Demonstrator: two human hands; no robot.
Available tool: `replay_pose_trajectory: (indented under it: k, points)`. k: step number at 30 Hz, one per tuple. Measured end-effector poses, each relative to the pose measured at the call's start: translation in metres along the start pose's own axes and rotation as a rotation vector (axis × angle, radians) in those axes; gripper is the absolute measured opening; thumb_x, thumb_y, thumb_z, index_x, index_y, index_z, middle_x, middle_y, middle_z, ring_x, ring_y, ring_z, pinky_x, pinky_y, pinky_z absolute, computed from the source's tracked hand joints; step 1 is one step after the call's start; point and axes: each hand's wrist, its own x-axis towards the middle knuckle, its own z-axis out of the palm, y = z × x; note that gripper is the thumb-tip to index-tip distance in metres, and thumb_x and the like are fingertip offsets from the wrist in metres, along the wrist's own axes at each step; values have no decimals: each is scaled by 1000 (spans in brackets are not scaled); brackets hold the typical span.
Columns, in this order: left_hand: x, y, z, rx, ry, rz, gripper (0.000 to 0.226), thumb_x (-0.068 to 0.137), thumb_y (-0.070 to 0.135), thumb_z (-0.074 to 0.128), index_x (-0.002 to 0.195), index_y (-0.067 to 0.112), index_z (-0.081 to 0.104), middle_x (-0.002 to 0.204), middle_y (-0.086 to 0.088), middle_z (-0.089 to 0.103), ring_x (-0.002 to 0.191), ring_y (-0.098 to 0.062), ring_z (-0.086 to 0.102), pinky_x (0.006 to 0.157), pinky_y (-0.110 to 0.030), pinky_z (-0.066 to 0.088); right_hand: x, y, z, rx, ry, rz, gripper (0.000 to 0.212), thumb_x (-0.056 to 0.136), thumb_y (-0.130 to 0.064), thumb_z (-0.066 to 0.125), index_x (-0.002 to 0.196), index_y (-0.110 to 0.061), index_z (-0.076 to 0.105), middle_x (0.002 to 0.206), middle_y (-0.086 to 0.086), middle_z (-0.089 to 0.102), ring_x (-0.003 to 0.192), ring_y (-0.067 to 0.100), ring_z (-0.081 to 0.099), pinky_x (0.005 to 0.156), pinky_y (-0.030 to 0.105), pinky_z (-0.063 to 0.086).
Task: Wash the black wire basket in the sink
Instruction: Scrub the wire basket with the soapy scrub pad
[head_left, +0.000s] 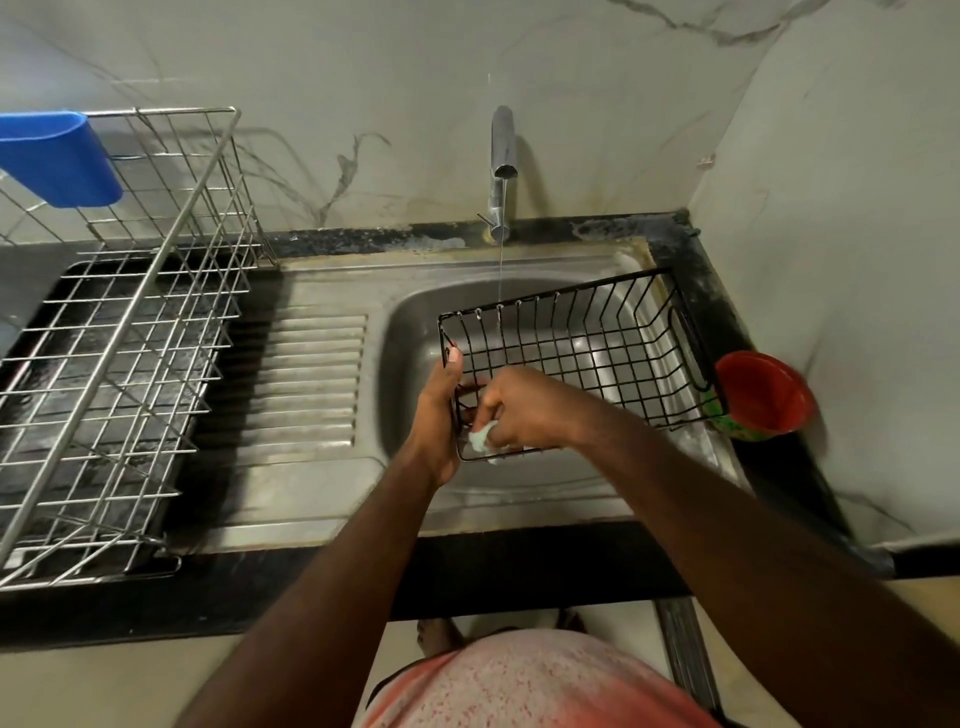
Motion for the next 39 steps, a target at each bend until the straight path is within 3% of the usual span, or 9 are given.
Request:
replay_pose_trajectory:
  k: [3,8,11,15,21,27,33,37,39]
  points:
    - [-3,-3,4,5,8,10,59,94,67,48,139,29,54,126,-16,67,98,-29,71,69,-38,59,13,0,-3,145,292,66,14,85,-2,68,98,-8,70,93,10,70,72,18,70,65,32,60]
    - [-12,0,13,12,15,20,50,99,60,37,124,26,65,123,-17,68,106,-35,69,75,-44,59,37,-5,10,131,577,80,7,86,-10,70,93,-11,69,89,5,68,79,17,66,66,31,56]
    - [-12,-5,10,30,29,15,52,100,61,36,124,27,67,119,-12,70,107,-34,68,79,-47,59,38,-7,10,42,495,50,9,86,-9,71,95,-9,71,89,8,69,79,20,68,69,34,58]
    - [-14,-6,2,22,46,19,42,100,60,40,108,33,71,111,-15,73,99,-38,67,94,-59,49,31,4,4,97,119,92,18,84,-4,72,102,-5,70,88,5,69,71,18,71,60,24,57]
    - [-17,-2,4,33,34,42,50,91,63,49,127,29,59,120,-15,69,99,-34,72,82,-46,57,54,2,3,304,573,238,11,82,-9,74,92,-10,70,90,6,71,79,18,68,60,27,54]
    - [-16,-3,0,4,43,77,62,85,65,47,135,29,55,121,-13,70,108,-34,69,76,-43,59,50,-8,5,788,414,144,13,84,3,69,97,0,67,97,18,70,79,23,71,68,31,61]
    - [-16,1,0,9,42,49,50,87,64,45,124,32,58,118,-15,70,98,-35,70,78,-46,58,62,-3,7,350,574,183,15,83,-5,72,98,-7,71,96,10,71,81,19,69,71,34,60]
    - [-12,-1,-3,42,45,60,63,91,63,45,137,21,54,120,-13,69,98,-31,72,74,-40,60,51,-2,8,605,364,128,18,87,3,66,104,0,66,102,14,67,78,20,70,71,30,61]
    - [-12,-1,-4,63,45,54,72,84,69,49,138,20,53,123,-12,69,98,-33,70,78,-42,59,51,2,3,734,438,161,17,86,3,66,103,-1,65,101,14,67,76,20,71,69,30,61]
